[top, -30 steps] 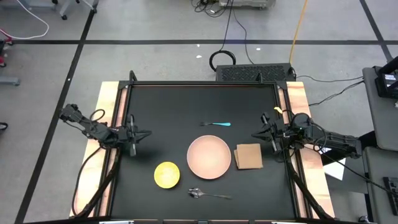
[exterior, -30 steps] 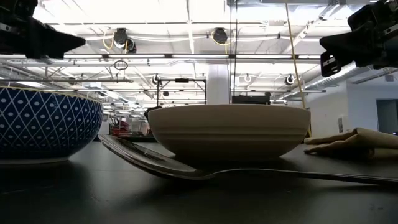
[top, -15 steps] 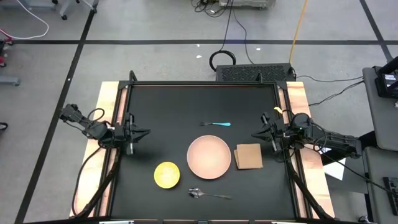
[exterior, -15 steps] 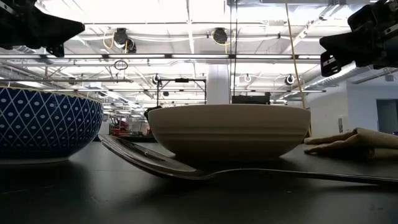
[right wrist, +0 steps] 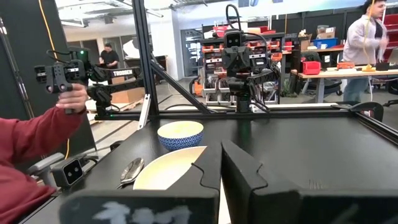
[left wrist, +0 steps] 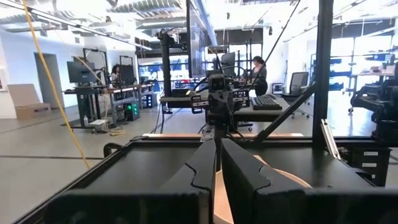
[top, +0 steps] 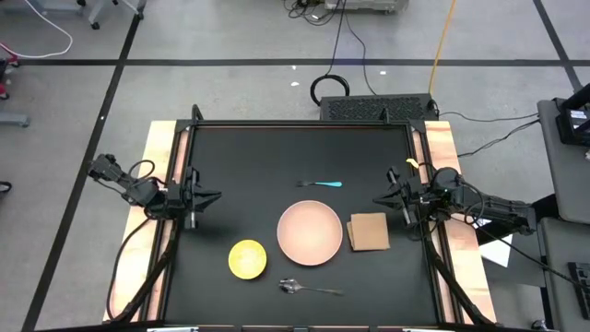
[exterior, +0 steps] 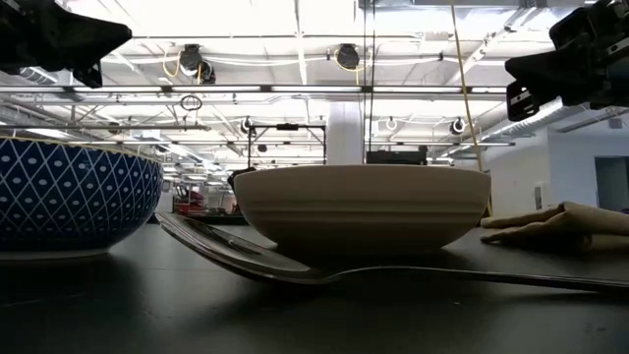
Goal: Set table place
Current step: Put the yellow bowl on the brown plate
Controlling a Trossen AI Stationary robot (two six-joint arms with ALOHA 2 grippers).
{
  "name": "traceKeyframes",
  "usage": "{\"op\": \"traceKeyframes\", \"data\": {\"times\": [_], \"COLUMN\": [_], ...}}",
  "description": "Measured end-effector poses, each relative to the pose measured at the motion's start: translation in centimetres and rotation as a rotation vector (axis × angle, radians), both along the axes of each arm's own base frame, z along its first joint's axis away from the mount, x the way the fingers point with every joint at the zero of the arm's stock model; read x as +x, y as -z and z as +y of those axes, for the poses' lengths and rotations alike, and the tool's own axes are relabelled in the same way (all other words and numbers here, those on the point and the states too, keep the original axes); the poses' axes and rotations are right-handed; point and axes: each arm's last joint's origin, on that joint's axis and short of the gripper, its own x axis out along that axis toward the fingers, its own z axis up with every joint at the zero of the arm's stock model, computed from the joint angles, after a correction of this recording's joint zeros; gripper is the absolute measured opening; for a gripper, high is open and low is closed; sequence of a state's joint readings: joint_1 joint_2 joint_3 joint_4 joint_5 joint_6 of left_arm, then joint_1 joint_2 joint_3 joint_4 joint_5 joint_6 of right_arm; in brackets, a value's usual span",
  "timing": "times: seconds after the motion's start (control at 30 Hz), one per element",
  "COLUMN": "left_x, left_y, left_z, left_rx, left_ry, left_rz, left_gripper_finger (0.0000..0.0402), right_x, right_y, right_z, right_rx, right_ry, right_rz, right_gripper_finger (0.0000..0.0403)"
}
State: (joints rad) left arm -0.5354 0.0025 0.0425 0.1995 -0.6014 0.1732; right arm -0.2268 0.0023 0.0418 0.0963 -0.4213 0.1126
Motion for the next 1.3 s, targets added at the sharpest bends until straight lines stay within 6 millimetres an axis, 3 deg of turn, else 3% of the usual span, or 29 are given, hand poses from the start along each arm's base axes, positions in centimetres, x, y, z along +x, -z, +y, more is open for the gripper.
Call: {"op": "traceKeyframes", "data": {"times": [0.2,0.37,0.63,0.97,1.13,1.3], "left_x": [0.0,0.0,0.2,0.3,0.5,1.2], "left_y": [0.0,0.2,1.0,1.9,0.1,-2.9], "left_z": [0.0,0.0,-0.3,-0.6,-0.7,-1.3], "left_rx": [0.02,-0.075,-0.01,-0.054,-0.079,-0.083], "left_ry": [-0.004,0.022,0.071,0.145,0.166,0.212], "left_rz": [0.002,0.014,0.091,0.175,0.187,0.218], "left_gripper_finger": [0.0033,0.0033,0.0033,0.0033,0.0033,0.0033], "right_x": [0.0,0.0,0.0,0.0,0.0,0.0], "right_y": [-0.1,-0.1,0.0,0.0,0.0,0.0], "right_z": [0.0,0.0,0.0,0.0,0.0,0.0], "right_rx": [-0.002,-0.002,-0.002,-0.045,-0.045,-0.045], "right_ry": [0.0,0.0,0.0,0.004,0.004,0.004], "right_rz": [-0.008,-0.008,-0.005,-0.012,-0.013,-0.013], "right_gripper_finger": [0.0,0.0,0.0,0.0,0.0,0.0]}}
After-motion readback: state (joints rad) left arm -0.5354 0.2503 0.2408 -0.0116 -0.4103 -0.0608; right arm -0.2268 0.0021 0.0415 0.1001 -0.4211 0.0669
